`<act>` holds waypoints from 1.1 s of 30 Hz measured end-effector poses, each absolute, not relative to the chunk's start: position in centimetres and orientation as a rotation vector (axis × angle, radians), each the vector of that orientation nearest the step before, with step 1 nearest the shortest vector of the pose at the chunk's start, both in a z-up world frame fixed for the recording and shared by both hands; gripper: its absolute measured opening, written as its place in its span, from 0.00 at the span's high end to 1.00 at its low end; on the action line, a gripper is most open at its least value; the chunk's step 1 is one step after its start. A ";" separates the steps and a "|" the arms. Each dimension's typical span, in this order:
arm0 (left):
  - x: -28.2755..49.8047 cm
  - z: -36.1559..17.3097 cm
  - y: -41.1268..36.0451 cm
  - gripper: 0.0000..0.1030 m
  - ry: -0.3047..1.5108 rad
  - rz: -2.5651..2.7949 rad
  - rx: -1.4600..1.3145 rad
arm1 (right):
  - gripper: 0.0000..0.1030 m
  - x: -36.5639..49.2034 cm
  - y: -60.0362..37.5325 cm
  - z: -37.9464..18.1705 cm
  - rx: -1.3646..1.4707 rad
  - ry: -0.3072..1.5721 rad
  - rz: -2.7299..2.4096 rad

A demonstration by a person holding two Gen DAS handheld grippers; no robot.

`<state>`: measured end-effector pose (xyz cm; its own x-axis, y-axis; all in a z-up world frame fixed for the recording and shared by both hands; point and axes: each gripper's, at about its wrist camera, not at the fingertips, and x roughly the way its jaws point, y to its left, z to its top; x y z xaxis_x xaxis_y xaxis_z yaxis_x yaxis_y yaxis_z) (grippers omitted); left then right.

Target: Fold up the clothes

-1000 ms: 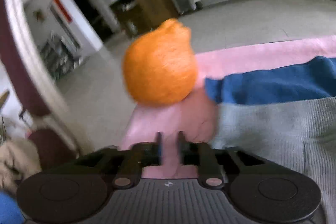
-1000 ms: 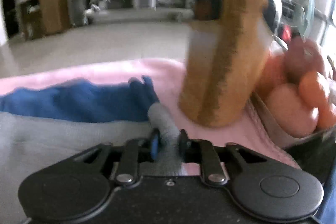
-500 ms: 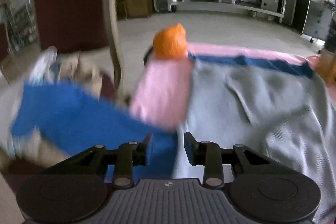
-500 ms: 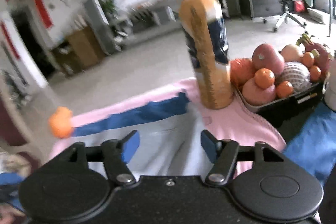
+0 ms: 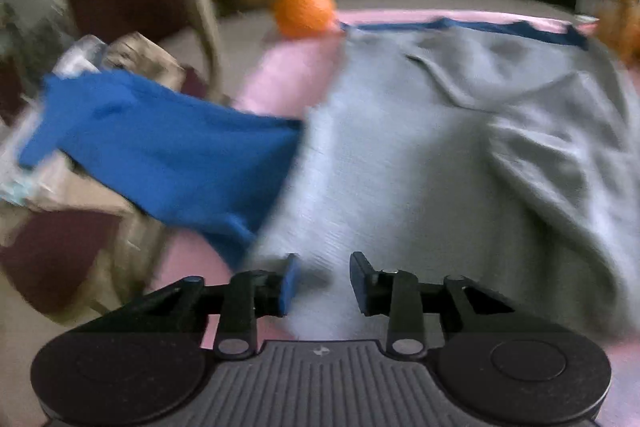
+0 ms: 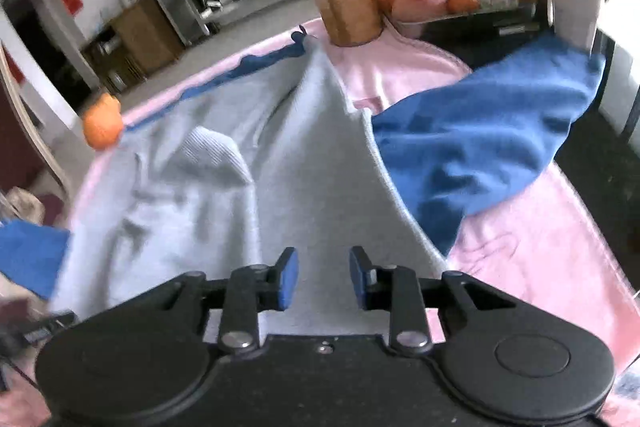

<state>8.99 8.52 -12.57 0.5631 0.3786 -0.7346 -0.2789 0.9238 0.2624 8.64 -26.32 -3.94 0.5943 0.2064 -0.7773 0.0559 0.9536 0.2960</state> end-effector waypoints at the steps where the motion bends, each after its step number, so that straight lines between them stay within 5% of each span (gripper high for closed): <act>1: 9.5 -13.0 8.6 0.70 0.891 0.431 0.161 | 0.73 8.8 -26.1 -4.0 0.299 0.941 0.085; 7: 8.8 -15.2 7.0 0.70 0.963 0.472 0.408 | 0.78 8.3 -25.3 -8.0 0.068 1.057 -0.015; 13: 7.1 -13.2 9.1 0.71 0.995 0.444 0.226 | 0.79 9.0 -25.9 -10.3 0.150 1.051 0.039; 21: 4.3 -10.1 6.9 0.63 0.855 0.167 0.047 | 0.60 10.4 -26.1 -13.5 0.339 0.996 0.159; 30: 7.1 -12.3 3.9 0.61 0.955 0.020 0.000 | 0.58 13.8 -22.4 -18.0 0.362 1.048 0.263; 33: 7.4 -13.3 3.1 0.71 0.946 -0.030 0.045 | 0.60 14.8 -20.6 -19.9 0.290 1.058 0.260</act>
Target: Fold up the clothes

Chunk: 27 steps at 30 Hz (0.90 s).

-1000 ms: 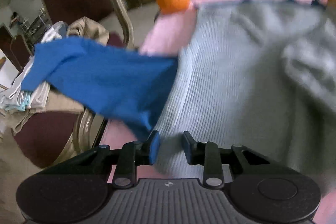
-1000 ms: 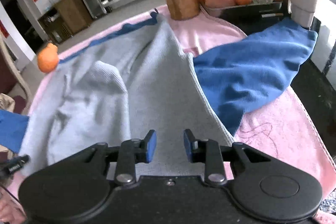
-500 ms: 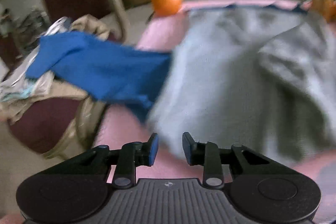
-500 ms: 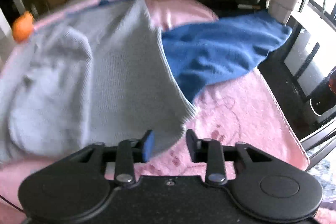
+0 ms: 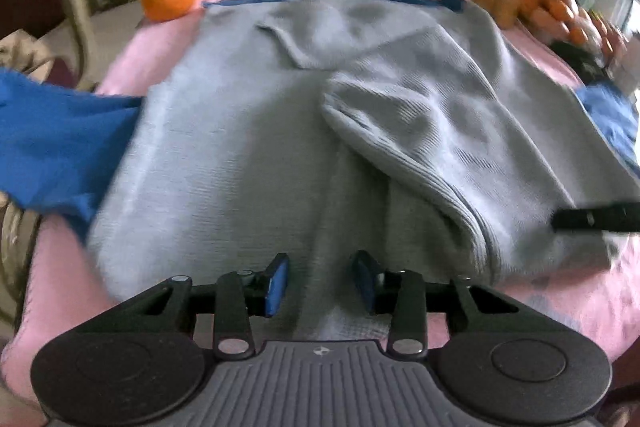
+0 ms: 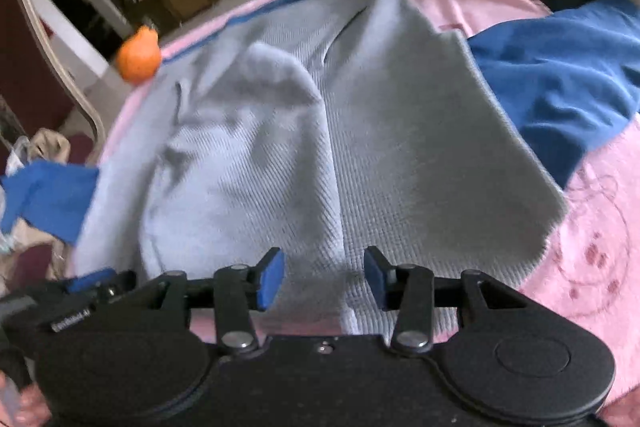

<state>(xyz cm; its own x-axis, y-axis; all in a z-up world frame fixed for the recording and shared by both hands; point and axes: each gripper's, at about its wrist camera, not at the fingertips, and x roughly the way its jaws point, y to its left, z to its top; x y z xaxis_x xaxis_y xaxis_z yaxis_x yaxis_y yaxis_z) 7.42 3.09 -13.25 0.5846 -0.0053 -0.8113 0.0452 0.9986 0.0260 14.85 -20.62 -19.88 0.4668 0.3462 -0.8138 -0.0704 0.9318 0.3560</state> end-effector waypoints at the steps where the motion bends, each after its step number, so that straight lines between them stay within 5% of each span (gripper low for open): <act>1: 7.2 -13.3 2.5 0.81 0.923 -0.045 0.089 | 0.64 15.1 -20.0 -20.5 0.267 1.057 0.259; 2: 6.9 -13.3 2.1 0.97 0.917 -0.066 0.109 | 0.87 14.9 -19.2 -20.7 0.217 1.043 0.262; 3: 6.4 -13.1 1.8 0.97 0.906 -0.062 0.125 | 0.97 14.8 -18.4 -20.9 0.164 1.026 0.266; 10: 2.8 -12.6 3.4 0.90 0.965 -0.068 0.100 | 0.97 12.6 -20.4 -20.2 0.237 1.044 0.324; 14: 2.4 -11.7 3.3 0.71 0.901 -0.055 0.147 | 0.74 13.7 -20.6 -21.5 0.199 1.074 0.291; 17: 1.9 -10.4 3.3 0.71 0.835 -0.033 0.153 | 0.63 12.9 -21.4 -20.2 0.221 0.976 0.281; 20: 2.0 -9.7 3.2 0.71 0.803 -0.031 0.137 | 0.66 12.4 -21.5 -19.0 0.228 0.877 0.280; 22: 2.5 -10.1 2.9 0.71 0.806 -0.020 0.153 | 0.81 12.4 -20.3 -18.9 0.200 0.859 0.307; 27: 4.1 -12.2 2.1 0.71 0.883 0.002 0.215 | 0.82 13.1 -17.0 -19.0 0.093 0.880 0.383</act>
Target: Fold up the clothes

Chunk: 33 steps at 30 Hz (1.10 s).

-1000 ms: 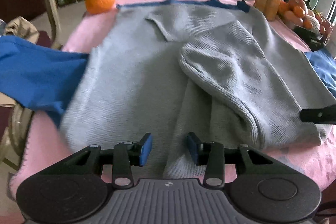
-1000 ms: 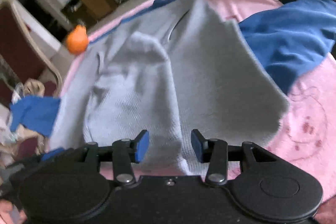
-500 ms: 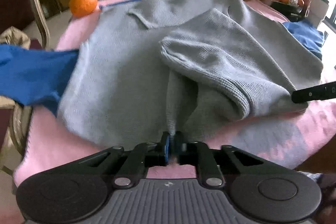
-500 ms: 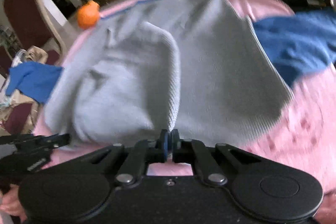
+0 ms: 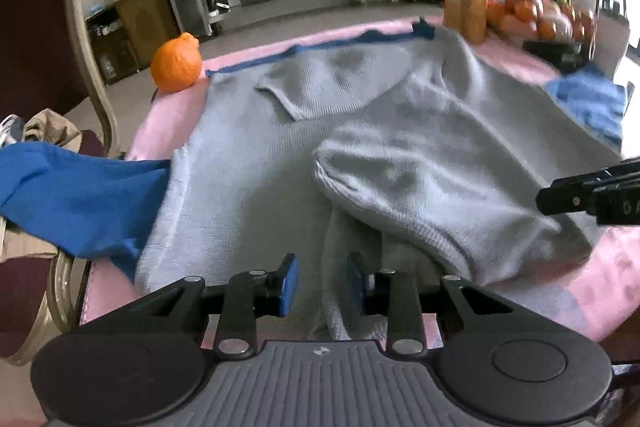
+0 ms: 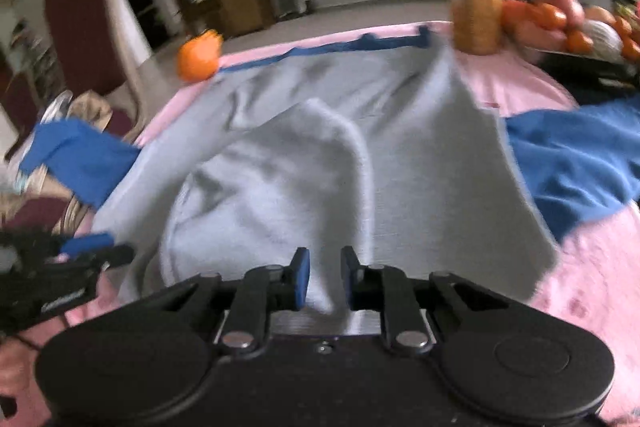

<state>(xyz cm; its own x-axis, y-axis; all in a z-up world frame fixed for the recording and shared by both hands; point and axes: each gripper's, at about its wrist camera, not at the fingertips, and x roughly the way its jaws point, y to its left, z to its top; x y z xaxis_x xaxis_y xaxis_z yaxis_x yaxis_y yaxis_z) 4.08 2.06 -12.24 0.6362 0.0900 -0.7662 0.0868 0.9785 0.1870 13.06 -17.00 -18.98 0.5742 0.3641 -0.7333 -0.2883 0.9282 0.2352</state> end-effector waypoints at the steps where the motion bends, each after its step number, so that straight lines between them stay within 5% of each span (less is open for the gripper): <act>1: 4.4 -12.7 1.9 0.71 0.898 0.006 0.227 | 0.82 13.3 -16.4 -19.2 0.072 0.897 0.392; 10: 3.6 -12.4 3.4 0.68 0.911 0.006 0.182 | 0.79 13.7 -16.3 -20.3 0.049 1.002 0.351; 13: 2.8 -10.1 6.0 0.65 0.863 0.034 0.065 | 0.62 12.2 -17.3 -17.9 0.153 0.946 0.356; 15: 2.2 -8.4 8.0 0.65 0.822 0.069 -0.008 | 0.40 11.6 -18.2 -16.1 0.286 0.914 0.351; 20: 1.0 -4.4 16.5 0.61 0.711 0.193 -0.243 | 0.26 11.0 -18.6 -11.8 0.497 0.852 0.369; 26: -0.7 -2.0 28.6 0.55 0.581 0.395 -0.379 | 0.23 11.2 -15.9 -7.9 0.593 0.831 0.447; 33: 0.8 -5.1 37.8 0.55 0.557 0.379 -0.690 | 0.23 11.6 -11.9 -7.6 0.649 0.851 0.522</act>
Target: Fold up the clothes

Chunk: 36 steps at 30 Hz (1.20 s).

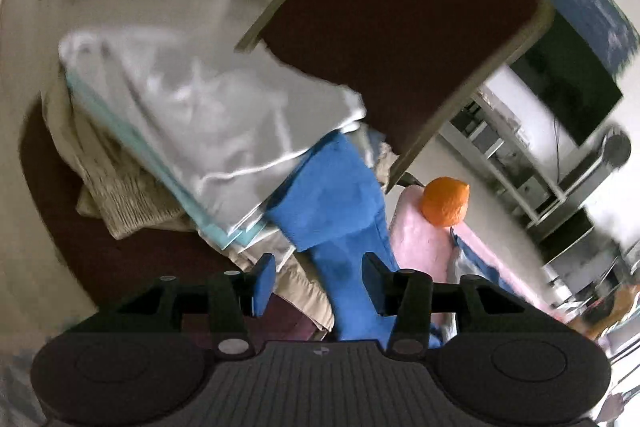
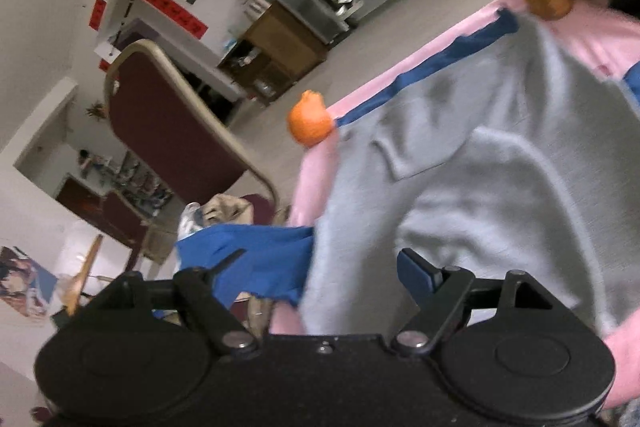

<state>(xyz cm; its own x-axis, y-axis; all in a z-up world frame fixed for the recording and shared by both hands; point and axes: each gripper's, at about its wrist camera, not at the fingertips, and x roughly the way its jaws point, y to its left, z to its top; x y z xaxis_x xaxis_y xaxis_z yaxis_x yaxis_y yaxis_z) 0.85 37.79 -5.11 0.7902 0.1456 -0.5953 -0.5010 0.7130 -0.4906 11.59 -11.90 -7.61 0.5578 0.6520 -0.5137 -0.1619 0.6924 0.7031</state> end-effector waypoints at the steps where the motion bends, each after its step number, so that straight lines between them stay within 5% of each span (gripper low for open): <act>1: 1.1 -5.6 39.1 0.55 0.552 0.376 -0.735 | 0.23 11.7 -11.5 -7.7 0.648 0.855 0.523; 10: 4.4 -8.0 40.3 0.59 0.474 0.410 -0.752 | 0.22 12.3 -8.8 -8.2 0.634 0.884 0.527; 13: 5.3 -8.4 40.7 0.69 0.474 0.431 -0.740 | 0.21 12.5 -8.8 -8.4 0.642 0.882 0.520; 17: 5.3 -7.8 40.3 0.99 0.451 0.436 -0.720 | 0.21 12.5 -8.9 -8.6 0.649 0.880 0.515; 29: 5.5 1.3 32.0 0.99 0.429 0.455 -0.351 | 0.20 12.3 -14.1 -7.2 0.696 0.807 0.483; 36: 5.7 8.1 19.9 0.99 0.358 0.357 -0.035 | 0.18 14.3 -22.4 -9.0 0.761 0.808 0.405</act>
